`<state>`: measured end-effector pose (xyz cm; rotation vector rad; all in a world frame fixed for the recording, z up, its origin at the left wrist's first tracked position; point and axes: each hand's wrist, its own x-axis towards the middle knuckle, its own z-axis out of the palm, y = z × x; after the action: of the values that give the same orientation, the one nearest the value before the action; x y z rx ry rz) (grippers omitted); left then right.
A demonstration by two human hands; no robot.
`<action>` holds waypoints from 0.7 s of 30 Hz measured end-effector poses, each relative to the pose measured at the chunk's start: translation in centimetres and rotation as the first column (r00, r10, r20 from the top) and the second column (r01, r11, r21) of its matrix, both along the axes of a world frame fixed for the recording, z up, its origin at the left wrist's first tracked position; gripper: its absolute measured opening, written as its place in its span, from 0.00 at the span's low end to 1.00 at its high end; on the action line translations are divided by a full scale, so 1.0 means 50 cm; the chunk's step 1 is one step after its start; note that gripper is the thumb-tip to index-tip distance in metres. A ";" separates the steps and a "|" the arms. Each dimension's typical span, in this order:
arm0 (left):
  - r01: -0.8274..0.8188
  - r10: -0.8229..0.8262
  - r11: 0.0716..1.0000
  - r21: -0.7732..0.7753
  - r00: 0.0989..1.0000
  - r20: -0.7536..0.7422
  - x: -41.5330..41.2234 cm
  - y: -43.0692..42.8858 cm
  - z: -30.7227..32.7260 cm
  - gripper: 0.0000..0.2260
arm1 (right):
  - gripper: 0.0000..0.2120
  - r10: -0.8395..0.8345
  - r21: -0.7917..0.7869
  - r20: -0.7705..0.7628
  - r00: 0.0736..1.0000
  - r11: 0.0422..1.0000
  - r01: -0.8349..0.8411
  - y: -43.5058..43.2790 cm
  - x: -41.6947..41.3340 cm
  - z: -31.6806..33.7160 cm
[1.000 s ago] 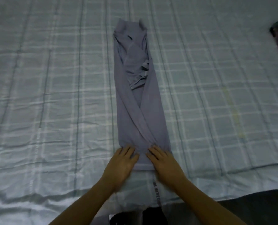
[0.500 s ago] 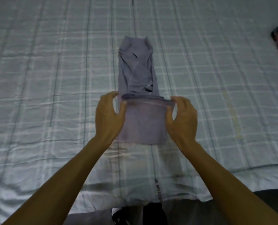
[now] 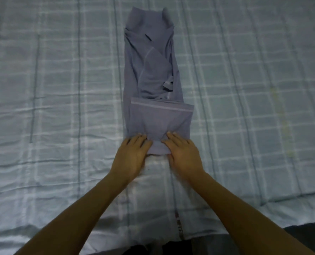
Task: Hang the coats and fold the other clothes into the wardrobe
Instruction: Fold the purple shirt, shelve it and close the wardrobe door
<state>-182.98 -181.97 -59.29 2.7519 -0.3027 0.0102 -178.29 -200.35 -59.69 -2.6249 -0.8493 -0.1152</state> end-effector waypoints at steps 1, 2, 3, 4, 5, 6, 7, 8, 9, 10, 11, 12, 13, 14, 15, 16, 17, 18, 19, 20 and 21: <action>-0.036 0.033 0.996 -0.087 0.999 -0.028 0.009 0.003 0.009 0.18 | 0.10 -0.027 0.028 -0.002 1.000 0.999 0.027 0.004 0.005 0.013; -0.076 0.056 0.977 -0.197 0.993 -0.101 0.015 0.004 0.023 0.17 | 0.07 -0.059 0.043 -0.054 0.997 0.997 0.062 0.007 0.007 0.027; -0.119 0.061 0.950 -0.290 0.977 -0.202 0.019 0.004 0.046 0.18 | 0.09 -0.086 0.049 -0.114 0.990 0.995 0.092 0.010 0.008 0.051; -0.158 0.041 0.934 -0.320 0.938 -0.344 0.022 0.004 0.079 0.19 | 0.11 -0.097 0.041 -0.150 0.984 0.994 0.104 0.013 0.009 0.074; -0.161 -0.006 0.943 -0.292 0.866 -0.500 0.024 0.006 0.116 0.19 | 0.13 -0.074 0.004 -0.218 0.973 0.997 0.077 0.017 0.011 0.104; -0.097 -0.089 0.965 -0.243 0.752 -0.653 0.023 0.010 0.148 0.17 | 0.14 -0.021 -0.071 -0.348 0.937 0.997 -0.004 0.019 0.012 0.136; -0.013 -0.165 0.976 -0.217 0.609 -0.776 0.022 0.016 0.178 0.15 | 0.14 0.008 -0.165 -0.550 0.835 0.979 -0.118 0.023 0.011 0.173; 0.057 -0.219 0.974 -0.219 0.482 -0.848 0.021 0.023 0.206 0.14 | 0.15 0.012 -0.207 -0.741 0.672 0.947 -0.245 0.025 0.011 0.205; 0.098 -0.255 0.967 -0.235 0.413 -0.875 0.024 0.033 0.233 0.14 | 0.16 0.002 -0.216 -0.832 0.555 0.919 -0.328 0.024 0.016 0.236; 0.097 -0.270 0.963 -0.253 0.420 -0.866 0.031 0.043 0.253 0.14 | 0.17 -0.028 -0.241 -0.850 0.526 0.909 -0.341 0.023 0.026 0.255; 0.064 -0.252 0.965 -0.255 0.505 -0.825 0.045 0.053 0.267 0.13 | 0.16 -0.056 -0.276 -0.807 0.588 0.916 -0.292 0.023 0.040 0.273; -0.008 -0.182 0.969 -0.246 0.650 -0.738 0.062 0.061 0.276 0.12 | 0.14 -0.095 -0.290 -0.696 0.711 0.944 -0.157 0.027 0.057 0.286; -0.122 -0.050 0.961 -0.249 0.809 -0.586 0.083 0.068 0.280 0.09 | 0.12 -0.160 -0.221 -0.540 0.826 0.974 0.044 0.030 0.078 0.297; -0.246 0.137 0.926 -0.287 0.926 -0.352 0.104 0.073 0.281 0.07 | 0.08 -0.255 -0.082 -0.391 0.884 0.967 0.242 0.035 0.099 0.301; -0.333 0.317 0.873 -0.356 0.943 -0.104 0.122 0.075 0.286 0.07 | 0.05 -0.340 0.072 -0.288 0.895 0.925 0.374 0.040 0.121 0.305; -0.376 0.449 0.820 -0.431 0.891 0.076 0.135 0.076 0.290 0.09 | 0.11 -0.384 0.177 -0.234 0.893 0.886 0.428 0.046 0.139 0.303; -0.388 0.527 0.772 -0.503 0.834 0.165 0.143 0.078 0.285 0.09 | 0.19 -0.387 0.204 -0.205 0.899 0.881 0.426 0.050 0.153 0.294; -0.394 0.562 0.742 -0.543 0.807 0.184 0.145 0.077 0.275 0.10 | 0.23 -0.374 0.185 -0.183 0.909 0.895 0.406 0.053 0.159 0.277; -0.399 0.561 0.734 -0.550 0.812 0.160 0.142 0.073 0.258 0.10 | 0.25 -0.343 0.157 -0.178 0.923 0.916 0.370 0.056 0.159 0.254; -0.394 0.523 0.760 -0.517 0.843 0.127 0.134 0.068 0.235 0.11 | 0.24 -0.297 0.131 -0.189 0.936 0.937 0.324 0.061 0.152 0.228; -0.361 0.442 0.825 -0.434 0.892 0.097 0.121 0.063 0.204 0.12 | 0.23 -0.224 0.114 -0.202 0.953 0.961 0.250 0.062 0.138 0.196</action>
<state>-176.91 -178.83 -49.11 2.3433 0.2234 0.4096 -171.37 -197.24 -49.87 -2.5471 -0.4430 0.0101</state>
